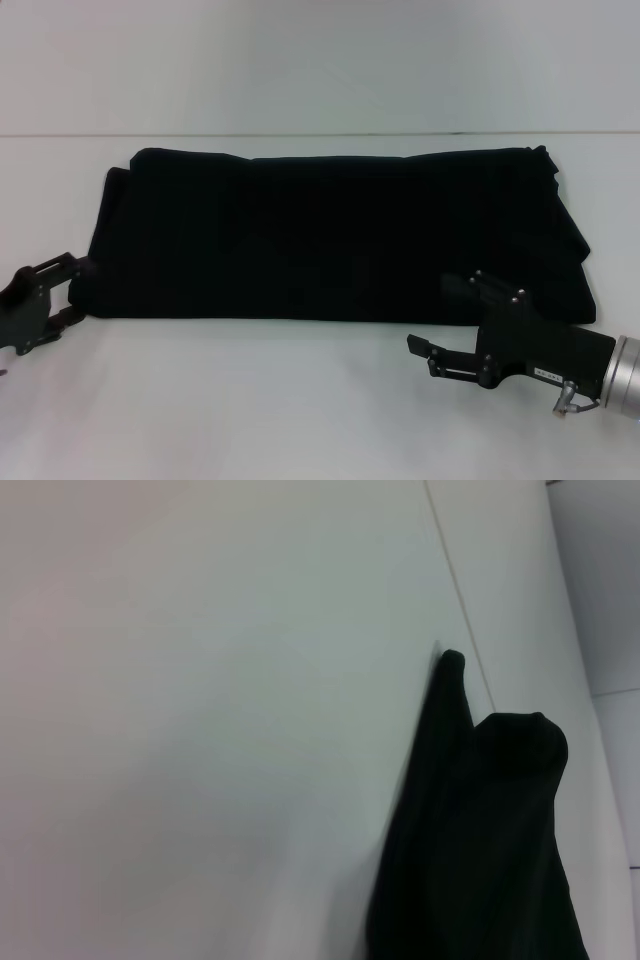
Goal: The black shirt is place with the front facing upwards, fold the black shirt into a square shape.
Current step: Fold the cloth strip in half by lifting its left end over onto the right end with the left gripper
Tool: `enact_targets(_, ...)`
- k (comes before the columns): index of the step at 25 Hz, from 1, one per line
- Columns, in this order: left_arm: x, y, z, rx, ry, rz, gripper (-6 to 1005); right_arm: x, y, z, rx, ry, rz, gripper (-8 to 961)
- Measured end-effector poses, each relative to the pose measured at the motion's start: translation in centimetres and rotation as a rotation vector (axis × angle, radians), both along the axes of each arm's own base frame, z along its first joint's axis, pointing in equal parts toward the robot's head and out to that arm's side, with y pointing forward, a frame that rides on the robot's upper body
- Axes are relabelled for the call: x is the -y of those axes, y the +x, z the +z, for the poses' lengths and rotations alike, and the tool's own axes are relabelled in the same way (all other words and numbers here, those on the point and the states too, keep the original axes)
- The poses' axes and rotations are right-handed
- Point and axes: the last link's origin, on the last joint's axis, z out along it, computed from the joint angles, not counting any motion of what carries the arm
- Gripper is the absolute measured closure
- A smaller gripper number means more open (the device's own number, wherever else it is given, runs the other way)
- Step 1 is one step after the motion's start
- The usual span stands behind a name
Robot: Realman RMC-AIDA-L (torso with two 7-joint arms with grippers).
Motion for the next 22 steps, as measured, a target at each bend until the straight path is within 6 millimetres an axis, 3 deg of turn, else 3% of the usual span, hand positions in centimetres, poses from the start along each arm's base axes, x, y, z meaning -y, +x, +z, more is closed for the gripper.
enact_targets(9, -2.0, 1.7, -0.8, -0.044, -0.038, -0.060, 174, 0.2, -0.1, -0.2, -0.010, -0.008, 0.003, 6)
enact_targets(16, -2.4, 2.4, -1.2, -0.065, -0.067, -0.099, 213, 0.3, -0.2, -0.3, -0.015, -0.012, 0.003, 5)
enact_targets(22, -2.9, 2.9, -1.3, -0.113, -0.081, -0.147, 347, 0.3, -0.2, -0.4, -0.013, -0.013, 0.001, 5)
